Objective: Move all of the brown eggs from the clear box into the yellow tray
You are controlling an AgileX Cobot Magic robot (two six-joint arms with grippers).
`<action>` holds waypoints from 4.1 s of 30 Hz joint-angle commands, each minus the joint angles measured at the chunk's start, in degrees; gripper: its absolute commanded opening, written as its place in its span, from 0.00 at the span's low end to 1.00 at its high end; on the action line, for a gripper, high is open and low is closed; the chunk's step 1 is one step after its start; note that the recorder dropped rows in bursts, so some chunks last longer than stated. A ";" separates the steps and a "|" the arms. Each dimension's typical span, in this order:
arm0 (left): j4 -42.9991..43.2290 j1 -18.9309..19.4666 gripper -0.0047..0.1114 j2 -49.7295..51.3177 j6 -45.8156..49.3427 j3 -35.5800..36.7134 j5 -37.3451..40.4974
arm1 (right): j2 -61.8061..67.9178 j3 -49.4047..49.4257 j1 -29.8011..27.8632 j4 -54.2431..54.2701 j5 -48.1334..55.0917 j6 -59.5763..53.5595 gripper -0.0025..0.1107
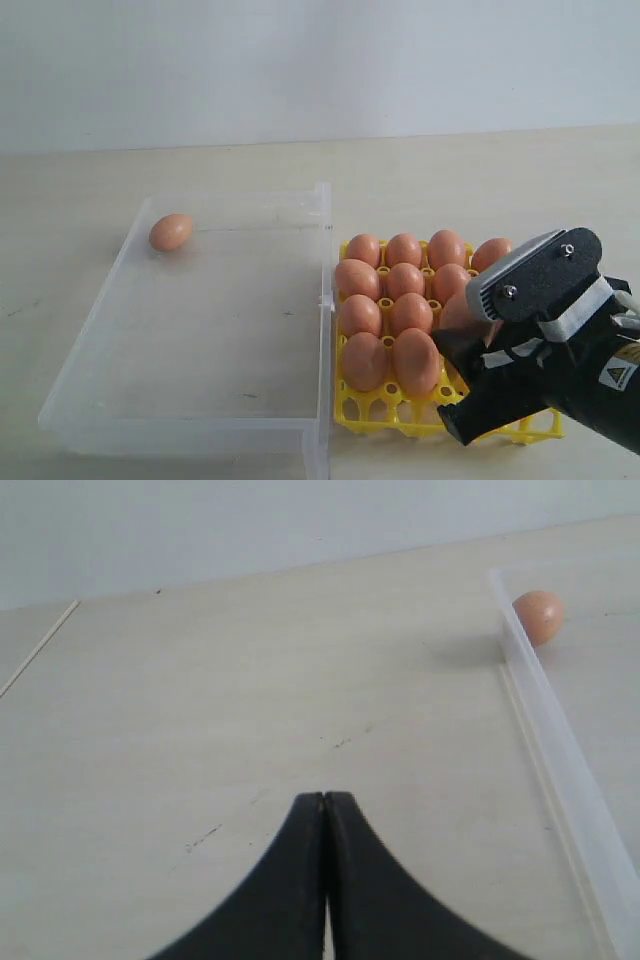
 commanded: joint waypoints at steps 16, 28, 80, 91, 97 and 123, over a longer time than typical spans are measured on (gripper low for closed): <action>-0.14 -0.33 0.04 -0.32 -0.26 -0.23 -0.52 | 6.69 0.50 -0.03 3.00 -2.66 -1.82 0.44; -0.14 -0.33 0.04 -0.32 -0.26 -0.23 -0.52 | -8.11 -3.19 -0.03 4.52 0.70 -2.19 0.18; -0.14 -0.33 0.04 -0.32 -0.26 -0.23 -0.52 | 73.64 -110.41 -0.03 -19.66 51.23 52.02 0.61; -0.14 -0.33 0.04 -0.32 -0.26 -0.23 -0.52 | 74.25 -110.41 -0.36 -21.34 48.22 51.89 0.29; -0.14 -0.33 0.04 -0.32 -0.26 -0.23 -0.52 | 74.02 -110.41 -0.70 -21.99 50.97 49.39 0.02; -0.14 -0.33 0.04 -0.32 -0.26 -0.23 -0.52 | 71.24 -110.29 -0.08 -26.65 50.39 37.42 0.57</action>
